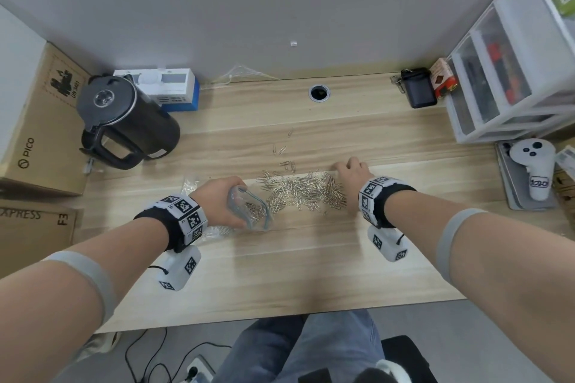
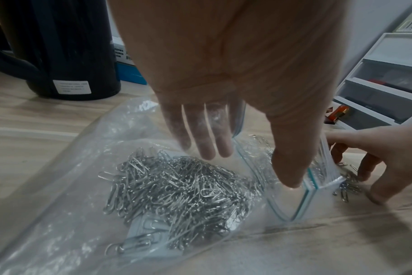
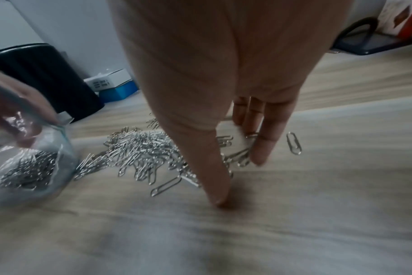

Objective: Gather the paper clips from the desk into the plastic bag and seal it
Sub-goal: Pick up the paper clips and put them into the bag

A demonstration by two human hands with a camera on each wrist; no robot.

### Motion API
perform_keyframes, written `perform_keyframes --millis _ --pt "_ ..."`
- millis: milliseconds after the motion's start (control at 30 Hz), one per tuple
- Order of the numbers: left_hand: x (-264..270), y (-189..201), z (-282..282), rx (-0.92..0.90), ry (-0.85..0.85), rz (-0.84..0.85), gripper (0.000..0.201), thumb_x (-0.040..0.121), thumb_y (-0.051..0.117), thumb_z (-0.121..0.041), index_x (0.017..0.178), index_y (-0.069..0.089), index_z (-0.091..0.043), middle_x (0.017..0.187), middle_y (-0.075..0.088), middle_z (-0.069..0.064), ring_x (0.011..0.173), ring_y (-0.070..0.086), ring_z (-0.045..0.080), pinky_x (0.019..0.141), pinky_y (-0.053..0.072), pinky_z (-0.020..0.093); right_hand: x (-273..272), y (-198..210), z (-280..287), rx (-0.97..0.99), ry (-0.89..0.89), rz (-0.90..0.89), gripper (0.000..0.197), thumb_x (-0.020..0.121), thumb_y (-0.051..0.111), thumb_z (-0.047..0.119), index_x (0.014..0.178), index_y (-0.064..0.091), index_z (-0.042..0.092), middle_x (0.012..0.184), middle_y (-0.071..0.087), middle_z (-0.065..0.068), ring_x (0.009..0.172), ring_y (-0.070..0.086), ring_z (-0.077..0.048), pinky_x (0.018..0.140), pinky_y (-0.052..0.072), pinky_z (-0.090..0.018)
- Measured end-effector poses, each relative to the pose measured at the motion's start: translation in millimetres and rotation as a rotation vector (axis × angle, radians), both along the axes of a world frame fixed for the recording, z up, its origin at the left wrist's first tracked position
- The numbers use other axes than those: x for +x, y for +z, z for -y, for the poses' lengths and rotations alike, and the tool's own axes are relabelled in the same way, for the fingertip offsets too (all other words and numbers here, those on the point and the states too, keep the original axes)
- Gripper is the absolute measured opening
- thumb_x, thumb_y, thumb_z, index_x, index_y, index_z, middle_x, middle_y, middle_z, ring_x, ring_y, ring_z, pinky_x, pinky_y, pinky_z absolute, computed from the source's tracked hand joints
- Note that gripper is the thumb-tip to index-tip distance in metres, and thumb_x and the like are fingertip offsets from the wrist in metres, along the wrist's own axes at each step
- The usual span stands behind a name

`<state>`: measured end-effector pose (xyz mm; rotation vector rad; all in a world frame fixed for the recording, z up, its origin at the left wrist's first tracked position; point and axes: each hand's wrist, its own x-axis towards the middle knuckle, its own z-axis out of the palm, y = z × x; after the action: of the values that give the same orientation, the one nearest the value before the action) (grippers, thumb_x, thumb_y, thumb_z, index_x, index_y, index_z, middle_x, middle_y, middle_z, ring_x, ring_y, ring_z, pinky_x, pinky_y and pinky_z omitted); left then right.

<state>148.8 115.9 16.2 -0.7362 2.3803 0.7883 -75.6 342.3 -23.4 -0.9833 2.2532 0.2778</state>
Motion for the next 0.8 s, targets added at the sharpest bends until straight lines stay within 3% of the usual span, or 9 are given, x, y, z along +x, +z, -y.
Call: perform_keyframes --millis 100,233,300,500,600,667,800 --pt "1.1 -0.7 -0.2 -0.001 -0.005 0.002 0.079 0.054 0.091 -0.043 0.124 0.055 -0.030 0.108 0.061 -0.009 0.099 0.060 0.013 0.085 0.055 0.034 7.4 -6.2 0.5 -0.123 0.011 0.088 0.103 0.064 0.075 -0.007 0.149 0.023 0.019 0.132 0.032 -0.013 0.119 0.044 -0.029 0.095 0.050 -0.036" --pt "1.5 -2.4 0.4 -0.007 0.008 -0.010 0.078 0.054 0.091 -0.042 0.122 0.055 -0.031 0.103 0.061 -0.010 0.097 0.061 0.014 0.082 0.054 0.030 13.5 -13.6 12.8 -0.236 -0.057 0.222 0.101 0.068 0.078 -0.003 0.150 0.026 0.024 0.134 0.035 -0.010 0.107 0.054 -0.027 0.087 0.052 -0.034" --pt "2.4 -3.2 0.6 -0.011 0.004 -0.009 0.078 0.054 0.091 -0.042 0.123 0.055 -0.030 0.104 0.060 -0.010 0.097 0.060 0.014 0.081 0.053 0.029 14.8 -14.9 18.9 -0.261 -0.086 0.249 0.097 0.068 0.078 -0.003 0.149 0.031 0.023 0.136 0.036 -0.010 0.110 0.057 -0.029 0.090 0.052 -0.035" --pt "2.2 -3.6 -0.1 -0.017 -0.005 -0.010 0.080 0.055 0.091 -0.042 0.125 0.055 -0.028 0.112 0.061 -0.007 0.101 0.060 0.016 0.085 0.053 0.032 5.5 -9.8 14.9 -0.298 -0.112 0.190 0.088 0.067 0.078 0.007 0.144 0.037 0.023 0.135 0.042 -0.004 0.117 0.054 -0.024 0.091 0.051 -0.032" --pt "2.2 -3.1 -0.4 -0.019 -0.011 -0.009 0.081 0.055 0.091 -0.045 0.126 0.055 -0.028 0.113 0.062 -0.006 0.100 0.060 0.015 0.085 0.053 0.033 -8.8 -0.2 4.8 -0.279 -0.169 0.109 0.074 0.072 0.075 0.014 0.138 0.042 0.020 0.130 0.047 -0.003 0.118 0.051 -0.023 0.097 0.048 -0.034" --pt "2.1 -2.4 -1.0 -0.021 -0.013 -0.007 0.081 0.055 0.090 -0.045 0.126 0.055 -0.027 0.111 0.063 -0.006 0.099 0.060 0.016 0.085 0.054 0.033 -21.7 6.8 -4.8 -0.189 -0.241 0.009 0.055 0.078 0.071 0.023 0.126 0.046 0.014 0.121 0.051 -0.006 0.107 0.054 -0.026 0.087 0.049 -0.036" --pt "1.8 -1.5 -1.3 -0.022 -0.018 -0.008 0.082 0.054 0.090 -0.046 0.126 0.055 -0.027 0.111 0.064 -0.005 0.098 0.061 0.016 0.085 0.055 0.035 -35.9 9.8 -26.8 0.003 -0.348 -0.053 0.036 0.088 0.057 0.013 0.121 0.044 0.005 0.117 0.053 -0.016 0.100 0.060 -0.034 0.072 0.045 -0.036"
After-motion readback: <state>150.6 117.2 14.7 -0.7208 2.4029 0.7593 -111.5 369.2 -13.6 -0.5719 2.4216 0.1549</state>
